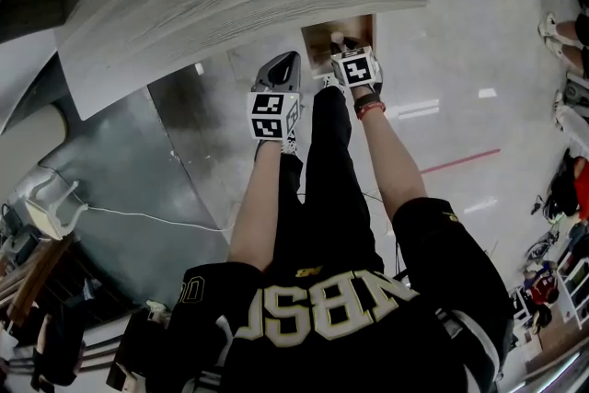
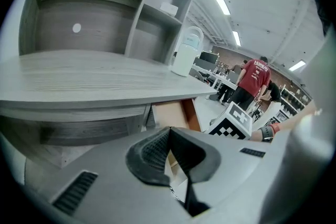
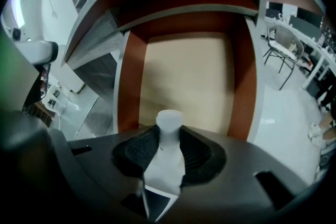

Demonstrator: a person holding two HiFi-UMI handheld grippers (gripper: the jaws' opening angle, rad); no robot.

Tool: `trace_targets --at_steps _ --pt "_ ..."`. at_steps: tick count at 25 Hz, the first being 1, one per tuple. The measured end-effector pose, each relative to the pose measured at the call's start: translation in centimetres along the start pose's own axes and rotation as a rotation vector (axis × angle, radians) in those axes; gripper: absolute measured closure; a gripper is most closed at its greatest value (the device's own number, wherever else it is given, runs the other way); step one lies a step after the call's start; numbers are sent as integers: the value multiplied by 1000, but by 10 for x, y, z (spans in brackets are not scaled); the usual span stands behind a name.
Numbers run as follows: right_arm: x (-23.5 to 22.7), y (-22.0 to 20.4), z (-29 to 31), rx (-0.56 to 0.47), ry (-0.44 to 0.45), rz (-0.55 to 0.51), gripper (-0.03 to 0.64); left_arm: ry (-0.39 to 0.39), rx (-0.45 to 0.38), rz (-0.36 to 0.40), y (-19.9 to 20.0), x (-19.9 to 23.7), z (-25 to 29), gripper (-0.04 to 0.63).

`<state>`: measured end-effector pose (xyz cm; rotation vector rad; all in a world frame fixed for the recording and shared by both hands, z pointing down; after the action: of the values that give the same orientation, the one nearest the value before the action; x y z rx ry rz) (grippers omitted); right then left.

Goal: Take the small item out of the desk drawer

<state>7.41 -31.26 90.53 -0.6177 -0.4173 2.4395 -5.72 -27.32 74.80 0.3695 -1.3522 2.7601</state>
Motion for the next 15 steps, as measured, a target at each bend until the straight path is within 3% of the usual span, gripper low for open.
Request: trace_targets --at_steps 9,15 --pt "17 16 -59 -96 -25 6 489 -2 -27 46 18 -6 -23 581" --pt "49 15 -99 -159 -46 16 489 -5 -52 37 26 -5 -59 581"
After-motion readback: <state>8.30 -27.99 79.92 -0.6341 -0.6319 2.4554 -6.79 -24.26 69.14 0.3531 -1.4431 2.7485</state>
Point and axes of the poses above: the fingertips, and each gripper's own axes: z forward along the fingers, x to its left, y out of its top, the point moved 3 cm from there along -z, backward along the fingers, and after that the axes turned 10 degrees about y, right-handed, at the moved point
